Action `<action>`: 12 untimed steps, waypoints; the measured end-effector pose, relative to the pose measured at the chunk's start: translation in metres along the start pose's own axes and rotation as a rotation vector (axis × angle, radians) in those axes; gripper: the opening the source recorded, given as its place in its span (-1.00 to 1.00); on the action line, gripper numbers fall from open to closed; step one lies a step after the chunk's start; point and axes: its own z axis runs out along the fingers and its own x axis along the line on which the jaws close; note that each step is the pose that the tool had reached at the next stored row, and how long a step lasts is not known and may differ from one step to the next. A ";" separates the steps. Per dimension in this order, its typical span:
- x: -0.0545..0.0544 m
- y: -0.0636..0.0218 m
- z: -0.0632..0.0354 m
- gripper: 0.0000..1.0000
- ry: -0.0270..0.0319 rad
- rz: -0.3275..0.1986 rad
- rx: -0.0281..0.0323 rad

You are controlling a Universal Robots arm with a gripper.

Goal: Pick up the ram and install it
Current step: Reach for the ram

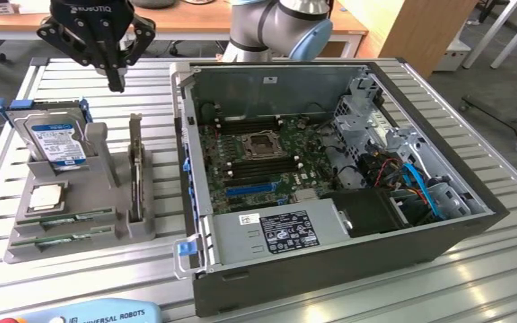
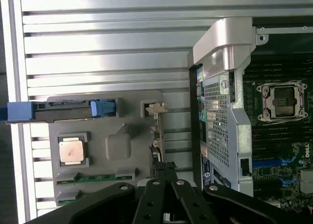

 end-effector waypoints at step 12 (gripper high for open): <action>0.034 -0.0009 -0.0010 -0.80 -0.0015 0.000 -0.0002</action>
